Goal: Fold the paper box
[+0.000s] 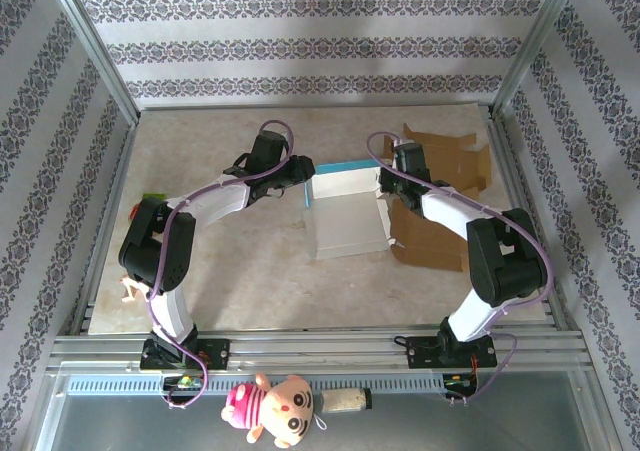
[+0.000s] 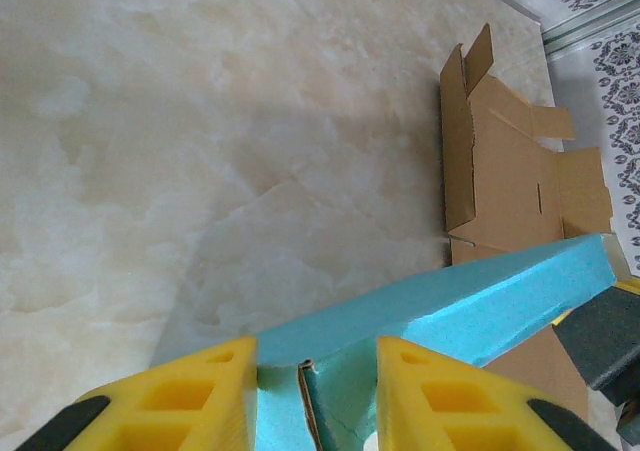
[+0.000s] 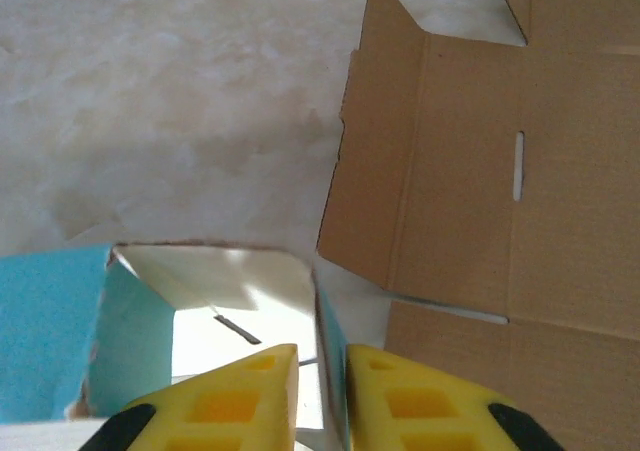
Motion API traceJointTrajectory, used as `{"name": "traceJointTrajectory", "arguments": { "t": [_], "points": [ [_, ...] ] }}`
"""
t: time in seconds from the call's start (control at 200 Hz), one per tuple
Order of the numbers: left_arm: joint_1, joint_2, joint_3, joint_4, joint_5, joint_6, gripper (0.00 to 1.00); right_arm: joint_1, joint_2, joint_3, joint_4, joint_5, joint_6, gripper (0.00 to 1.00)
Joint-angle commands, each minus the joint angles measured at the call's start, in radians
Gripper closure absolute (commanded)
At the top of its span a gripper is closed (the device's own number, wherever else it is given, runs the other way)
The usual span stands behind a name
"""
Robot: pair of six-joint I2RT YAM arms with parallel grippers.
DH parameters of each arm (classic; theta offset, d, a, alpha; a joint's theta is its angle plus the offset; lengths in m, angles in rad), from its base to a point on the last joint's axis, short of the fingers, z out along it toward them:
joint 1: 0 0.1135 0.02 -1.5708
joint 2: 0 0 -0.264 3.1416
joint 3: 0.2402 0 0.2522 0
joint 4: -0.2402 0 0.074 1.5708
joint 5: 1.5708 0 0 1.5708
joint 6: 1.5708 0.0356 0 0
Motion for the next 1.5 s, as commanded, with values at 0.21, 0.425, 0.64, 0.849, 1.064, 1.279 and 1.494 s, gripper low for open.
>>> {"name": "traceJointTrajectory", "arguments": {
  "t": [0.21,0.425,0.64,0.849,1.064,1.279,1.494],
  "points": [
    [-0.038,0.045,0.008,-0.057,0.006,0.019,0.68,-0.020,-0.092,0.021,-0.114,-0.187,0.160,0.90],
    [-0.044,0.047,0.016,-0.063,-0.005,0.025,0.68,-0.024,-0.092,0.091,-0.191,-0.229,0.246,0.91],
    [-0.047,0.046,0.017,-0.072,-0.020,0.038,0.68,-0.020,-0.085,0.105,-0.218,-0.311,0.310,0.90],
    [-0.052,0.047,0.013,-0.054,-0.012,0.031,0.68,0.040,-0.074,-0.034,-0.126,-0.149,0.262,0.84],
    [-0.055,0.051,0.014,-0.053,-0.009,0.038,0.68,0.049,-0.048,-0.036,-0.110,-0.156,0.183,0.71],
    [-0.059,0.054,0.011,-0.047,-0.011,0.047,0.68,0.031,-0.205,-0.056,-0.127,-0.296,0.077,0.61],
    [-0.059,0.055,0.017,-0.046,-0.008,0.060,0.68,-0.065,-0.468,-0.113,-0.107,-0.363,-0.152,0.45]
  ]
}}
